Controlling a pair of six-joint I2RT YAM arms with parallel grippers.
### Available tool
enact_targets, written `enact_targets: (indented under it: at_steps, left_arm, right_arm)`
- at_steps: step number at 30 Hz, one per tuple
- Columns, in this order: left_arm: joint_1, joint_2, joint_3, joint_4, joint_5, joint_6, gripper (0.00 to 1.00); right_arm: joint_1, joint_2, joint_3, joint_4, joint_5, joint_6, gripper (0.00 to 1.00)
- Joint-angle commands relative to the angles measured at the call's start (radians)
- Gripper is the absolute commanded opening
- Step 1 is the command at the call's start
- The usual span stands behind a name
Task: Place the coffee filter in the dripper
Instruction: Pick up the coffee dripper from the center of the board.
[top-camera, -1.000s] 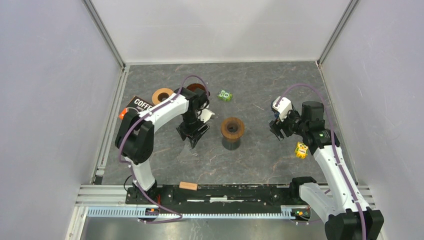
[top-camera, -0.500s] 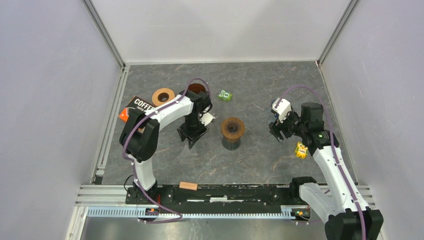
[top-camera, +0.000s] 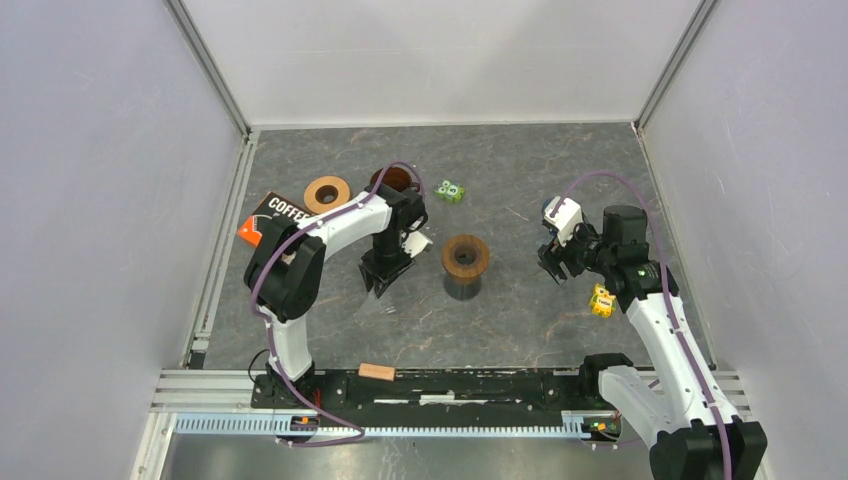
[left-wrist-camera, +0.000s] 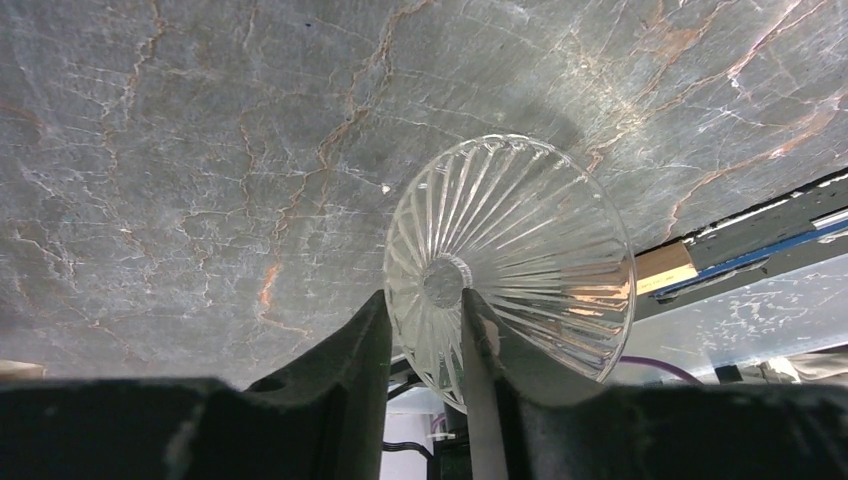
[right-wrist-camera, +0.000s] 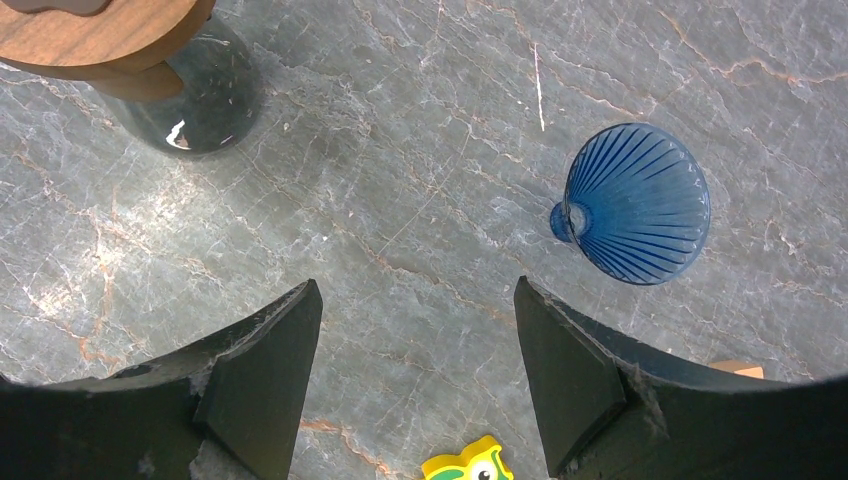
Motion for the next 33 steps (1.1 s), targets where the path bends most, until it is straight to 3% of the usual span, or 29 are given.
enact_targets:
  at_steps: [1,6,15,21,26,31,33]
  left_arm:
    - [-0.003,-0.003,-0.004,-0.023,0.030,0.028,0.36]
    - [-0.003,-0.007,0.002,-0.035,0.036,0.033,0.27]
    - [-0.002,-0.066,0.029,-0.073,0.090,0.064,0.02]
    - [0.009,-0.173,0.058,-0.091,0.135,0.088,0.02]
    - [0.054,-0.279,0.216,-0.182,0.248,0.135,0.02]
    - [0.061,-0.319,0.425,-0.177,0.422,0.143,0.02]
    - [0.057,-0.294,0.516,-0.158,0.486,0.121,0.02]
  right_arm:
    - [-0.004,-0.014,0.002,0.021,-0.015,-0.013,0.77]
    - [-0.004,-0.010,0.016,0.009,-0.016,-0.020,0.77]
    - [-0.003,0.031,0.101,-0.032,-0.060,-0.044,0.77]
    - [0.003,0.055,0.176,-0.056,-0.186,-0.064,0.78]
    - [0.047,0.071,0.261,-0.050,-0.286,-0.067,0.80]
    - [0.190,0.056,0.339,-0.032,-0.317,-0.122,0.81]
    - [0.270,0.062,0.393,-0.078,-0.284,-0.196,0.75]
